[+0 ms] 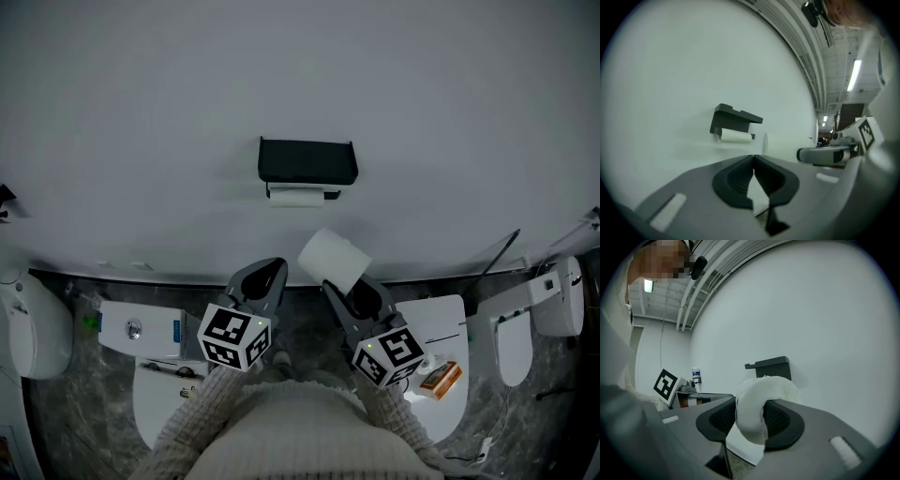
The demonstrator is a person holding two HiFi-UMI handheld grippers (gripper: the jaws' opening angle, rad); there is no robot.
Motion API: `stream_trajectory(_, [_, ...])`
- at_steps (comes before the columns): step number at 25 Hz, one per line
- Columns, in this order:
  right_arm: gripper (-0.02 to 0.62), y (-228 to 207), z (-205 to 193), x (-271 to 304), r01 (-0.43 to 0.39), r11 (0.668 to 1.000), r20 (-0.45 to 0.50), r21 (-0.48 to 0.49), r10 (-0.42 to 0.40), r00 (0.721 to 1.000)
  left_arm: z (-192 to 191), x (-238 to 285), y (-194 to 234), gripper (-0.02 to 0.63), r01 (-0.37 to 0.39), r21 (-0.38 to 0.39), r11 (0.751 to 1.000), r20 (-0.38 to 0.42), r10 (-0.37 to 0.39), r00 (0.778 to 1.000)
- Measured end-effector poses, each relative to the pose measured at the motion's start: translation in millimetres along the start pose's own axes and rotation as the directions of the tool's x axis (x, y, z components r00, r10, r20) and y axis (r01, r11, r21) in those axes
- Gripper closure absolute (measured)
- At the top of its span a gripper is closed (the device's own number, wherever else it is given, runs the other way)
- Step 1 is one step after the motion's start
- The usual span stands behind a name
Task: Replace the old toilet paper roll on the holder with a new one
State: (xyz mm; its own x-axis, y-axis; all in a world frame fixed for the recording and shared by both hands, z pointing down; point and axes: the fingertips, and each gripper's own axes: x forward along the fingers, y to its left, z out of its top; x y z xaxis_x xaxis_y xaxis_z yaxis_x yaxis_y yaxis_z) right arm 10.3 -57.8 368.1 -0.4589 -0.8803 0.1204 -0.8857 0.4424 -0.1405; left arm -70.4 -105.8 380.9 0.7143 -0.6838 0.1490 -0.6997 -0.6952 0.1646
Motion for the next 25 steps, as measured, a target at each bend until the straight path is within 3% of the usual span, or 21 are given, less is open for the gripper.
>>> stream_trajectory(25, [0.431, -37, 0, 35, -0.082, 0.996, -0.027, 0.017, 0.083, 0.996, 13, 46, 38, 0.598, -0.048, -0.048, 0.998, 0.008, 0.049, 0.999])
